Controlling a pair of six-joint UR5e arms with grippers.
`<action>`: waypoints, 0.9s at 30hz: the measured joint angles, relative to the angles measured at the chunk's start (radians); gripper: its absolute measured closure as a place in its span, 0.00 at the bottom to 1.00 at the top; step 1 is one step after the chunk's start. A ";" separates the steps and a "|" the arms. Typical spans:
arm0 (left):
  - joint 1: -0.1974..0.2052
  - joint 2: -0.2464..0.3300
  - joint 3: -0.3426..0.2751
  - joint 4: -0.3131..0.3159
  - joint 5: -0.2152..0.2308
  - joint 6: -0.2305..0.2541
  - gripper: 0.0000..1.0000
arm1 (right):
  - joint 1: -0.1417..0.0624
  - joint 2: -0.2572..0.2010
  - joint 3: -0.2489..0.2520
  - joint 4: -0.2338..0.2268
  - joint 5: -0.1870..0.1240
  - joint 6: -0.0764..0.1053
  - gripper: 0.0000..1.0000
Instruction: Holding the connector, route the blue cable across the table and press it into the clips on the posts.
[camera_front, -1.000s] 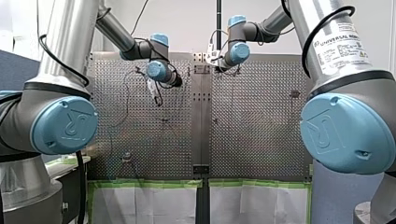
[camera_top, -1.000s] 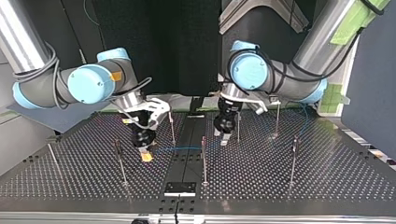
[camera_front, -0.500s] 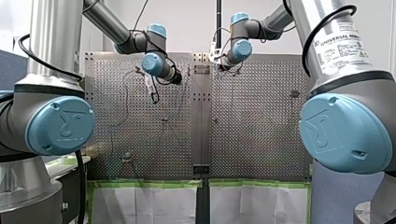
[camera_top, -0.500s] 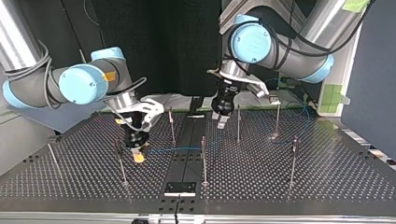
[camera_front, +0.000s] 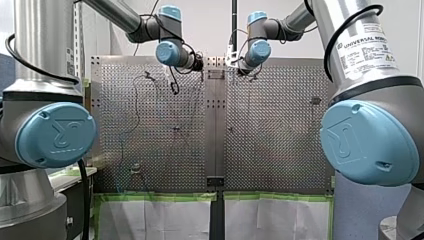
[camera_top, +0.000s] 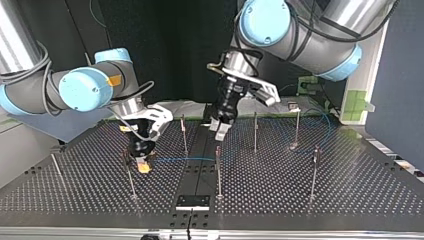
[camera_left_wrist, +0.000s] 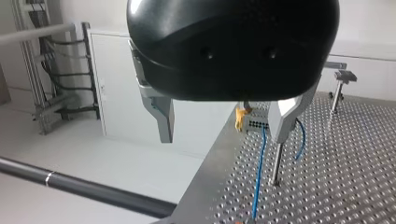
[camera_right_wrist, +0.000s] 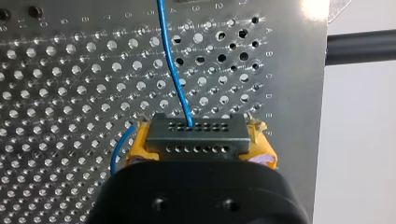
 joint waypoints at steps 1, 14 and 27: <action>-0.006 -0.008 0.010 -0.003 -0.003 0.000 0.00 | 0.000 0.000 0.000 0.000 0.000 0.000 1.00; -0.049 -0.112 0.114 -0.052 -0.049 0.009 0.00 | -0.002 -0.001 0.000 0.000 0.000 0.000 1.00; -0.056 -0.178 0.225 -0.081 -0.074 0.012 0.00 | -0.002 -0.002 0.000 0.000 -0.003 0.001 1.00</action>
